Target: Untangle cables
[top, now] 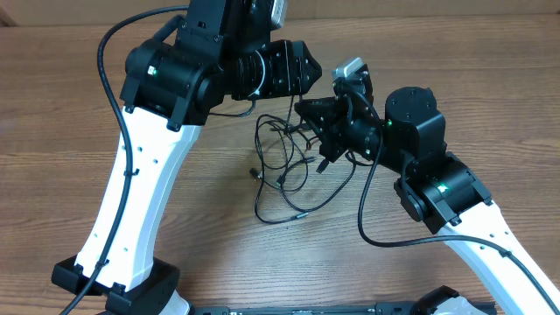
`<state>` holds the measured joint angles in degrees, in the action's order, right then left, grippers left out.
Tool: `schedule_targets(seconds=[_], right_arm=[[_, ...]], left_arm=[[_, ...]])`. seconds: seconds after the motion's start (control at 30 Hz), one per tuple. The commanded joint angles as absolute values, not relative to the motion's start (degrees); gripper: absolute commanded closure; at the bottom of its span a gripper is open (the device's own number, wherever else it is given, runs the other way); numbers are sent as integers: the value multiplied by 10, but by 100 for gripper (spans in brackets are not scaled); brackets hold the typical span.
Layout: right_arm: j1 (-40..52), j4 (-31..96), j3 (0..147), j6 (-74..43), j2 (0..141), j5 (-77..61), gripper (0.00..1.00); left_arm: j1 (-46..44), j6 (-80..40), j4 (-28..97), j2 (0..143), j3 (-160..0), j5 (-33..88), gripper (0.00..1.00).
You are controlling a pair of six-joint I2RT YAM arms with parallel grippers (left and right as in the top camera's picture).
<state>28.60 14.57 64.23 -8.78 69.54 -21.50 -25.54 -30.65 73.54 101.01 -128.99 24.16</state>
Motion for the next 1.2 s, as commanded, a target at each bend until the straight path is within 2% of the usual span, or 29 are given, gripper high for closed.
schedule_targets(seconds=[0.0, 0.13, 0.23, 0.43, 0.63, 0.83, 1.03, 1.1, 1.17], right_arm=[[289, 145, 658, -135, 690, -144, 96], [289, 144, 658, -169, 690, -109, 96], [289, 145, 658, -204, 690, -63, 96], [289, 146, 658, -258, 690, -1, 96], [289, 147, 658, -282, 690, -7, 96], [289, 147, 658, -284, 690, -7, 96], [289, 170, 658, -283, 690, -6, 96], [289, 215, 657, -283, 690, 10, 87], [289, 272, 657, -283, 691, 37, 82]], left_arm=[[-259, -236, 767, 1000, -1299, 176, 32], [-259, -178, 808, 1000, -1292, 134, 50], [-259, -121, 827, 1001, -1277, 134, 56], [-259, -7, 819, 1001, -1208, 150, 52], [-260, 93, 742, 1001, -1099, 289, 51], [-260, 95, 651, 1001, -1009, 299, 48], [-260, 95, 630, 1001, -983, 294, 46], [-260, 94, 630, 1001, -979, 282, 45], [-260, 94, 632, 1001, -974, 263, 45]])
